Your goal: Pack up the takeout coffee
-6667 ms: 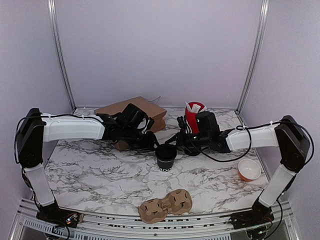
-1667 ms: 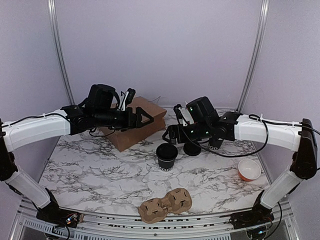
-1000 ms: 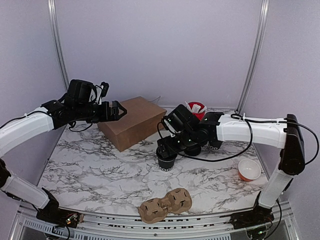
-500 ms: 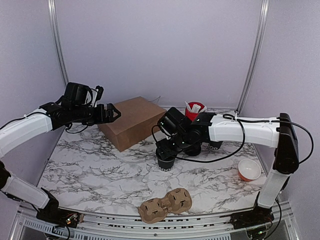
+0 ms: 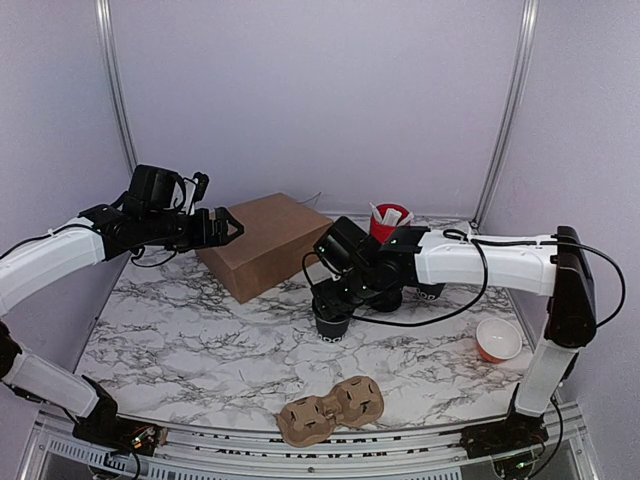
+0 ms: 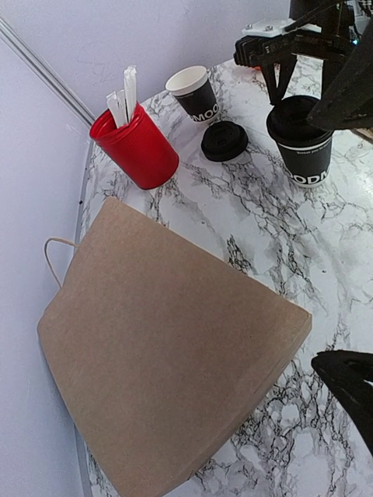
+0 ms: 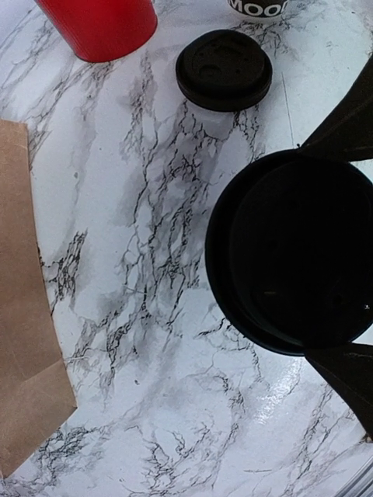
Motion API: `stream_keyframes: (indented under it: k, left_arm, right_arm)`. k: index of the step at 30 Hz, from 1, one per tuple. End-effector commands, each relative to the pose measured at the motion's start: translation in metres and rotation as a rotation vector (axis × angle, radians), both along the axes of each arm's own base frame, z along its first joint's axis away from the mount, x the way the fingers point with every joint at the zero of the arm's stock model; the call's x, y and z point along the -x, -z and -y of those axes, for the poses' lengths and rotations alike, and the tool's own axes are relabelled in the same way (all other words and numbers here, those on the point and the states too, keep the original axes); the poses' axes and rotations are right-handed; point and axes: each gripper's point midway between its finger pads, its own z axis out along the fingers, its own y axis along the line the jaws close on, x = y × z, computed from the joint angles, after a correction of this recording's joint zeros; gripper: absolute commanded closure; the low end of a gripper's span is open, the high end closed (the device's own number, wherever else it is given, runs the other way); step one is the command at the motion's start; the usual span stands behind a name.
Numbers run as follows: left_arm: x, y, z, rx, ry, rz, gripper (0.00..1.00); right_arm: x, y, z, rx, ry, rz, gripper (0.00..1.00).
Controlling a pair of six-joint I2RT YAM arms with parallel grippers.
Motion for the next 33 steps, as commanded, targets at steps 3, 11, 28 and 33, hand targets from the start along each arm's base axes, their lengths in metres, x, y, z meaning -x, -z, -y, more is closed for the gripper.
stream_keyframes:
  k: [3,11,28,33]
  left_arm:
    - [0.003,0.006,-0.001,-0.001,0.009,-0.024,0.01]
    - [0.002,0.007,-0.001,-0.002,0.006,-0.028,0.01]
    - [-0.001,0.012,0.004,0.003,0.018,-0.042,0.01]
    - [-0.003,0.011,0.01,0.031,0.034,-0.046,0.01]
  right_arm:
    - [-0.001,0.0,-0.004,0.008,0.015,0.003,0.23]
    - [-0.003,-0.002,-0.003,0.01,0.03,0.011,0.26]
    - [0.002,-0.03,0.066,-0.009,0.179,0.049,0.3]
    - [0.002,-0.026,0.123,-0.023,0.295,0.035,0.3]
